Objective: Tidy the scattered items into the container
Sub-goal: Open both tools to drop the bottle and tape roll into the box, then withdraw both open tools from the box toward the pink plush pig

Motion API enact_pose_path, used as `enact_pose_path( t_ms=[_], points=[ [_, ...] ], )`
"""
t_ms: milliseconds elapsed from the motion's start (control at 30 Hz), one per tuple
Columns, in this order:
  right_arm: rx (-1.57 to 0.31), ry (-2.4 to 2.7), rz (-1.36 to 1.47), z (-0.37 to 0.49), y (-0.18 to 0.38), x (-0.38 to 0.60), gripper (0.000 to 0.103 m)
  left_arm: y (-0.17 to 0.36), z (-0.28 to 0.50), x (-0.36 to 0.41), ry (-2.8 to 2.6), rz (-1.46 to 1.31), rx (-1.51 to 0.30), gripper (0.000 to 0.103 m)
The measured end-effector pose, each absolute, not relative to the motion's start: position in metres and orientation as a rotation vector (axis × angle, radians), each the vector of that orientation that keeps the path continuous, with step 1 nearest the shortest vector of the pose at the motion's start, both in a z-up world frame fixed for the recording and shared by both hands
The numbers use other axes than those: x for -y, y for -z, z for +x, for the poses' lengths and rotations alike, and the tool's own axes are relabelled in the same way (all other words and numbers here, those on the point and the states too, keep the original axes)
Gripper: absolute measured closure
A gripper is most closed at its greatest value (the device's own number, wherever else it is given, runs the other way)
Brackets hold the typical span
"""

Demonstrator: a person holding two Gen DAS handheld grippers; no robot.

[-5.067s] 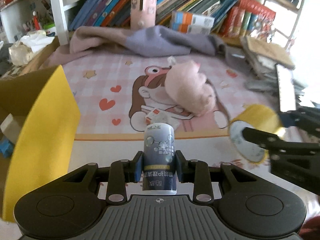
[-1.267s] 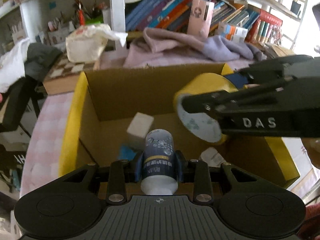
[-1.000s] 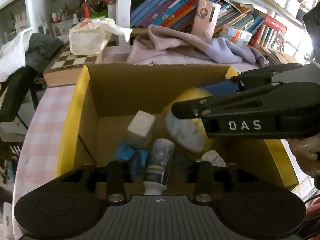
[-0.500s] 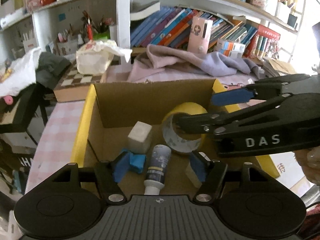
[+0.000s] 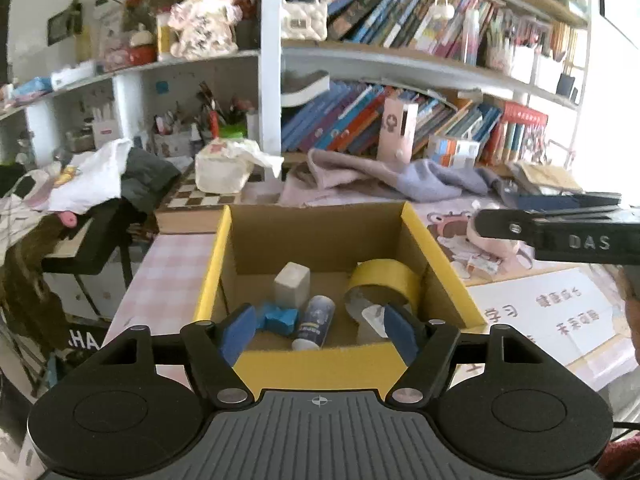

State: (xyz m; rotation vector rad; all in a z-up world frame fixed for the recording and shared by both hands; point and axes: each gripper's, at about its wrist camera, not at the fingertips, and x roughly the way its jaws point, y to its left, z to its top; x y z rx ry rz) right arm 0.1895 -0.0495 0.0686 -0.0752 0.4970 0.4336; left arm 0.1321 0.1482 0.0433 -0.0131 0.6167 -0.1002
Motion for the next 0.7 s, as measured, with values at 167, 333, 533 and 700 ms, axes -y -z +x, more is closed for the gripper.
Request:
enact_pose_path(
  t_ms=[167,333,533,700],
  points=[
    [-0.510,-0.410,-0.102,0.147,-0.064,0.067,0.038,-0.040,0.104,-0.148,0.096,-0.048,-0.626,0.028],
    [-0.548,-0.423,-0.118,0.105,-0.053,0.072,0.038,-0.032,0.076,-0.136,0.114,-0.048,-0.644,0.028],
    [-0.561,-0.442,-0.207,0.055,-0.033,0.069,0.037,-0.021,0.042,-0.110,0.171,0.002,-0.667,0.028],
    [-0.556,-0.443,-0.277,0.031,-0.026,0.063,0.038,-0.013,0.033,-0.094,0.205,0.043,-0.716,0.027]
  ],
)
